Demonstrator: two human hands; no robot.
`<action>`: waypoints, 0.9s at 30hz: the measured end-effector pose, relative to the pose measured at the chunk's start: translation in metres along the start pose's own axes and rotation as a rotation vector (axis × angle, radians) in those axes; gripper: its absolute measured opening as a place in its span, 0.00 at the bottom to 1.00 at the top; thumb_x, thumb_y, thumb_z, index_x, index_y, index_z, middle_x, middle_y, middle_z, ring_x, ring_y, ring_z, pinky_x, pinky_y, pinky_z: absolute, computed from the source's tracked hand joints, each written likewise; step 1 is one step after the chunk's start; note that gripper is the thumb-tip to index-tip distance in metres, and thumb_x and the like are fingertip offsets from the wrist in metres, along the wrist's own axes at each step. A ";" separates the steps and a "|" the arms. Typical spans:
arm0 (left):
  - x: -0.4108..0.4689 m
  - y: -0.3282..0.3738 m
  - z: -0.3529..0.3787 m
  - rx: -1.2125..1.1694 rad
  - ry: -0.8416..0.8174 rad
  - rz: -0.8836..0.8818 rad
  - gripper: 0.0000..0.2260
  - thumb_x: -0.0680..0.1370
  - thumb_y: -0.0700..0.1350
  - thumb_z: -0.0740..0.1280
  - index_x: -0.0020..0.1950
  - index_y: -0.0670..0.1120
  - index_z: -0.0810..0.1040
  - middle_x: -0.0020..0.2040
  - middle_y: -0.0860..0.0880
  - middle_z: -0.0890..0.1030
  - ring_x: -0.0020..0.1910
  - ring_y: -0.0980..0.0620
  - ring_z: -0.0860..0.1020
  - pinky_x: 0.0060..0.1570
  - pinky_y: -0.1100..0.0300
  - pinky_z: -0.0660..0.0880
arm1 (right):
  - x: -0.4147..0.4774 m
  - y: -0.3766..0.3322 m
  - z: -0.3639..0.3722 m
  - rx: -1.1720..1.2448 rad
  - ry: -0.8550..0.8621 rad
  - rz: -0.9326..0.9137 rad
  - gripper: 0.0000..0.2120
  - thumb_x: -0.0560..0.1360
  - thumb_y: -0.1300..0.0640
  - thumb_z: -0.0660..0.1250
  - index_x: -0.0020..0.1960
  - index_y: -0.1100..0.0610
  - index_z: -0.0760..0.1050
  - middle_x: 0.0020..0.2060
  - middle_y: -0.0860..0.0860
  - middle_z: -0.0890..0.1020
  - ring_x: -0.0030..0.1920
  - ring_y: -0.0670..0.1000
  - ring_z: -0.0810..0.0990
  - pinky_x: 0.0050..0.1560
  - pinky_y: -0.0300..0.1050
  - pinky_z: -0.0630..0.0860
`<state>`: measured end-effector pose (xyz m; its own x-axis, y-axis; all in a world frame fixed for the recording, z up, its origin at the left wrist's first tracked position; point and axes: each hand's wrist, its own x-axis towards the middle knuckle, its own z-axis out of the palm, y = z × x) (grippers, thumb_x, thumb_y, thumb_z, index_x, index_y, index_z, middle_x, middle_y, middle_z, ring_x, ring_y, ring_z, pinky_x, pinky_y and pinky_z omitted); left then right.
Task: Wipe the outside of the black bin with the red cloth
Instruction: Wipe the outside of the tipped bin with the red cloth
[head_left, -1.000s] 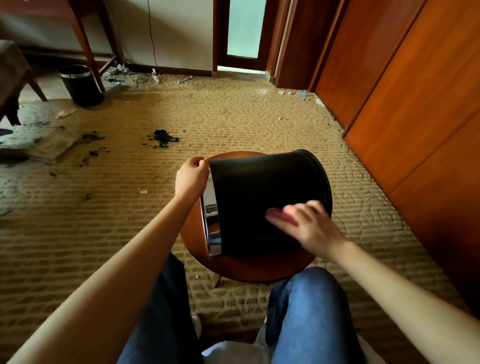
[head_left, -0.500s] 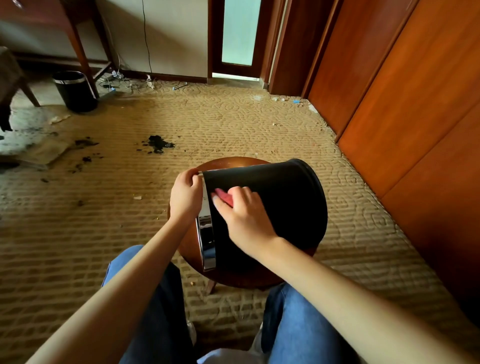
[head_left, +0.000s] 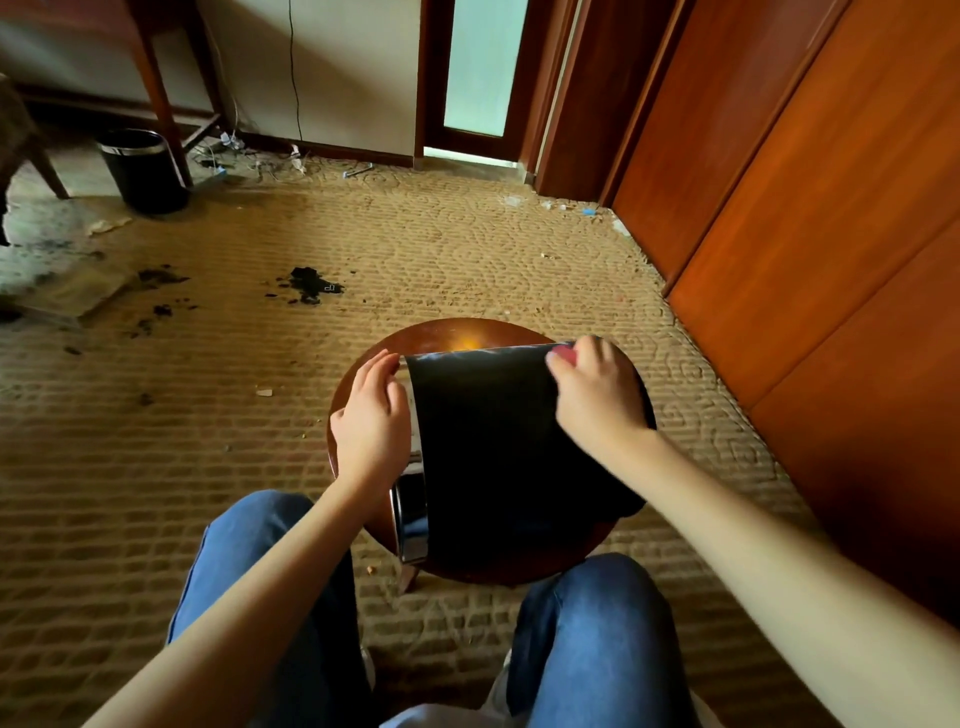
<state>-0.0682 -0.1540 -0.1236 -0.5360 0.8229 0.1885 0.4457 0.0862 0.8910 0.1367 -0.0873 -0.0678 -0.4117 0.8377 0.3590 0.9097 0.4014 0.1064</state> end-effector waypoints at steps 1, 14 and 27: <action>-0.001 0.000 0.000 0.009 -0.002 0.006 0.19 0.80 0.45 0.52 0.69 0.49 0.72 0.71 0.52 0.70 0.69 0.53 0.68 0.70 0.45 0.62 | -0.001 -0.025 -0.001 0.038 0.016 -0.065 0.14 0.64 0.67 0.69 0.50 0.63 0.78 0.45 0.62 0.75 0.46 0.64 0.75 0.44 0.52 0.72; -0.007 -0.001 -0.004 -0.027 -0.034 -0.008 0.20 0.81 0.48 0.52 0.72 0.50 0.68 0.73 0.53 0.69 0.71 0.53 0.66 0.71 0.43 0.61 | 0.011 0.027 -0.017 0.084 -0.135 0.096 0.13 0.80 0.56 0.60 0.62 0.53 0.76 0.54 0.58 0.73 0.58 0.60 0.71 0.56 0.50 0.67; 0.008 0.008 -0.016 0.037 -0.105 -0.211 0.14 0.80 0.50 0.59 0.65 0.47 0.70 0.67 0.45 0.69 0.64 0.44 0.72 0.66 0.44 0.67 | 0.012 -0.067 -0.026 0.405 -0.095 -0.292 0.15 0.76 0.63 0.60 0.58 0.55 0.80 0.47 0.56 0.73 0.52 0.57 0.71 0.49 0.46 0.69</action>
<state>-0.0802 -0.1552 -0.1082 -0.5436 0.8381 -0.0455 0.3585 0.2809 0.8903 0.0718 -0.1140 -0.0465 -0.6656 0.6917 0.2804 0.6696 0.7193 -0.1850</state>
